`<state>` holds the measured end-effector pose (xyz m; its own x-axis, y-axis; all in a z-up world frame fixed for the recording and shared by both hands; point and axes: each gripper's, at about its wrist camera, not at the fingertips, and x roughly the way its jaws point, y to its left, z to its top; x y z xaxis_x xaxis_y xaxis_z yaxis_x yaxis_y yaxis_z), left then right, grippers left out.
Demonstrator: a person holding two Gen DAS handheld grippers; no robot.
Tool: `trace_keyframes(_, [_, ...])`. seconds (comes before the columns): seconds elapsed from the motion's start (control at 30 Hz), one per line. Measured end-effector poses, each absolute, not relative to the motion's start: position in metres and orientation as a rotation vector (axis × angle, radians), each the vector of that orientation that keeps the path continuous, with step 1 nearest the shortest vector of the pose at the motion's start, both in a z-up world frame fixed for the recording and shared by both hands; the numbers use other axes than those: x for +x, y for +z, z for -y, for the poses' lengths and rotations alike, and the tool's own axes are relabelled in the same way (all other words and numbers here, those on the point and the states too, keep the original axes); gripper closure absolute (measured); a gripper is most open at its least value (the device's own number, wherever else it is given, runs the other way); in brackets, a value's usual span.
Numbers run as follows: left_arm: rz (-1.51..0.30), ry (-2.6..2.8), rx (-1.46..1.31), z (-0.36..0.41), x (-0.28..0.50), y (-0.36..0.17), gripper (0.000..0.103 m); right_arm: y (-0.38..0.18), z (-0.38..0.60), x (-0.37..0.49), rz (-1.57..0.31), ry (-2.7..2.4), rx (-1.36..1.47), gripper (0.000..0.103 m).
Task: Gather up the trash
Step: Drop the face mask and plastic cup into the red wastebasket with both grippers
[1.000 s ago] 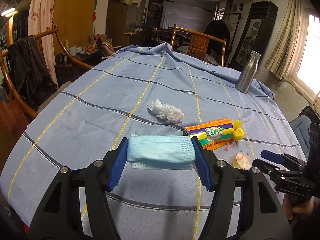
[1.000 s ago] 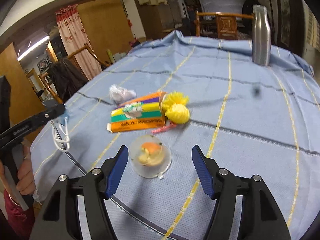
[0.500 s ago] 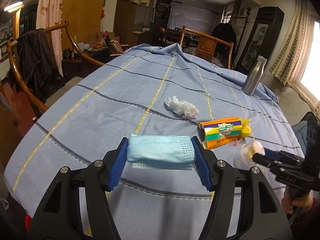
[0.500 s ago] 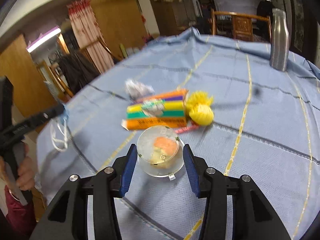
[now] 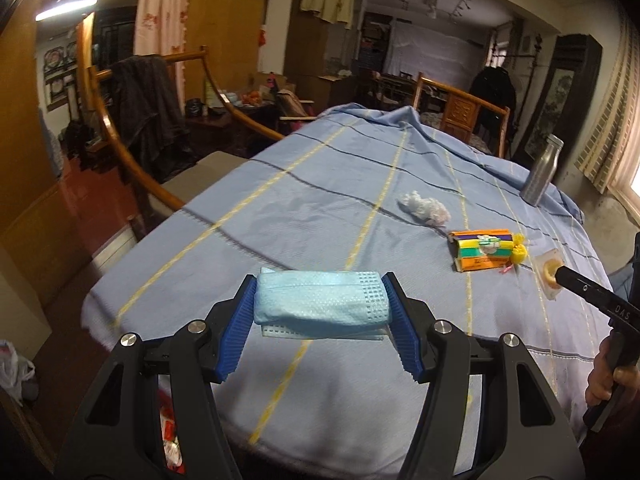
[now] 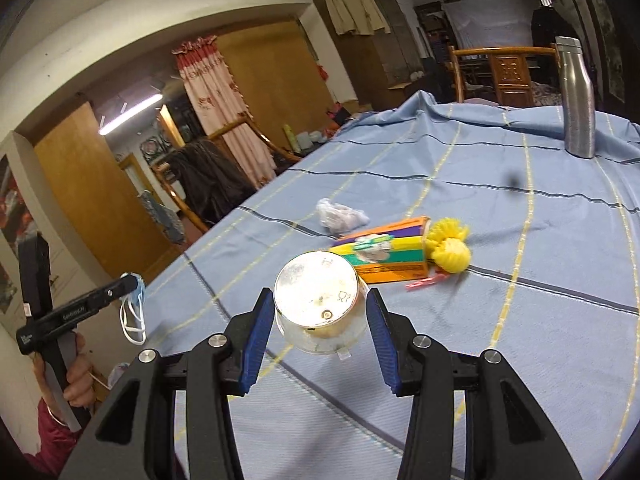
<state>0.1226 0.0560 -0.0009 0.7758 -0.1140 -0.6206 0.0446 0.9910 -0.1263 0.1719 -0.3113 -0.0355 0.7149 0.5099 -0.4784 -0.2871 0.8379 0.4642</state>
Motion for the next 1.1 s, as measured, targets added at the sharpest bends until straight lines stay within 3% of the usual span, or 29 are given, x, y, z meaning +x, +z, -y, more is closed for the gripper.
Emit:
trace_keyframes(0.57, [-0.701,0.249,-0.227,-0.191,0.029,-0.038,0.042,-0.026,0.243,0.166,-0.658,0.589,0.361,0.056])
trace_keyframes(1.1, [-0.757,0.403,-0.293,-0.267,0.012,-0.096,0.038,-0.01,0.131,0.174,-0.741,0.721,0.271,0.056])
